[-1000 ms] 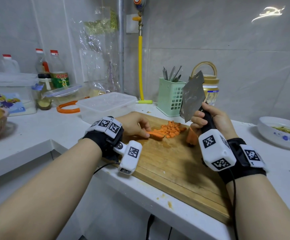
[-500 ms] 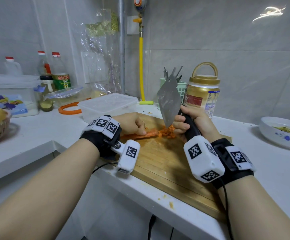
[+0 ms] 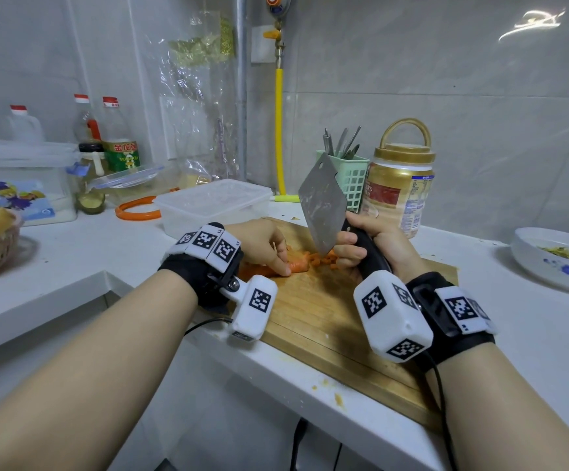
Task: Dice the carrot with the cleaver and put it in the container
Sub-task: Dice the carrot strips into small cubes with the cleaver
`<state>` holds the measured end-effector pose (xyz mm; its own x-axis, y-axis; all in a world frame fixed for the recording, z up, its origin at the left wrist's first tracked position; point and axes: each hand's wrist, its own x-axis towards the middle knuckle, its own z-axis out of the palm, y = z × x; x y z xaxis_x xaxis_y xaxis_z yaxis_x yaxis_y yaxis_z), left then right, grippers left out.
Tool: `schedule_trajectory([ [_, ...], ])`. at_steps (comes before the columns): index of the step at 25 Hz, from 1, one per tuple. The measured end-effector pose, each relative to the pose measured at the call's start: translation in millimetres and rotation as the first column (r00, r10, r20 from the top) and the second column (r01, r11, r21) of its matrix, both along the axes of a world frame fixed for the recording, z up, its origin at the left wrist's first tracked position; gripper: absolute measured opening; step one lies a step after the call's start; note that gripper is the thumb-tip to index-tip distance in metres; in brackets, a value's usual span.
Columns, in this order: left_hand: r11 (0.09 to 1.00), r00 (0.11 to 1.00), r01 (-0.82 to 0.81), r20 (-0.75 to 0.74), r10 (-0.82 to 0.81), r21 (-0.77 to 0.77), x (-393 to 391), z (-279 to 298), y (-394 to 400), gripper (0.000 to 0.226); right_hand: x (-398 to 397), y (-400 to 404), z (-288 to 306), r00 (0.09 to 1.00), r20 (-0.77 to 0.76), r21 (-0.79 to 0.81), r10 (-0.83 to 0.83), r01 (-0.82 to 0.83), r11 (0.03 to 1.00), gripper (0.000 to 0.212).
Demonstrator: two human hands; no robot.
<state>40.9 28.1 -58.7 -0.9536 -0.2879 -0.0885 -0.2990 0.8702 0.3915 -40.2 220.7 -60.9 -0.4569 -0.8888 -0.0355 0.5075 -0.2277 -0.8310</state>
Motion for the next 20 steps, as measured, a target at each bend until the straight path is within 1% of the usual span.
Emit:
schedule_trajectory([
  [6,0.999,0.997,0.029,-0.069,-0.031,-0.024,-1,-3,-5,0.017,-2,-1,-2,1.000,-0.013,0.037,0.002,-0.002,0.999,0.013],
  [9,0.993,0.990,0.119,-0.072,-0.119,-0.010,-1,-3,-6,0.007,-1,-2,-2,1.000,-0.016,0.047,0.012,-0.011,0.999,0.014],
  [12,0.984,0.982,0.174,-0.078,-0.171,0.029,-2,-6,-8,0.010,-1,-2,-2,1.000,-0.006,0.060,0.030,-0.030,0.998,0.015],
  [14,0.991,0.983,0.128,-0.131,-0.131,-0.026,-6,-9,-9,0.011,-1,-1,-3,0.999,0.006,0.063,0.050,-0.051,0.997,0.015],
  [16,0.994,0.972,-0.004,-0.234,-0.021,-0.108,-7,-10,-12,0.015,1,-1,-3,0.997,-0.001,0.075,0.074,-0.074,0.994,0.016],
  [17,0.989,0.961,-0.085,-0.272,0.048,-0.124,-6,-9,-12,0.020,2,-1,-3,0.997,-0.003,0.086,0.082,-0.081,0.993,0.016],
  [18,0.981,0.951,-0.153,-0.286,0.113,-0.121,-6,-8,-14,0.026,2,-1,-2,0.996,-0.001,0.097,0.090,-0.089,0.991,0.016],
  [20,0.973,0.949,-0.218,-0.246,0.195,-0.072,-4,-8,-16,0.033,4,-1,-2,0.994,0.001,0.122,0.106,-0.106,0.987,0.020],
])
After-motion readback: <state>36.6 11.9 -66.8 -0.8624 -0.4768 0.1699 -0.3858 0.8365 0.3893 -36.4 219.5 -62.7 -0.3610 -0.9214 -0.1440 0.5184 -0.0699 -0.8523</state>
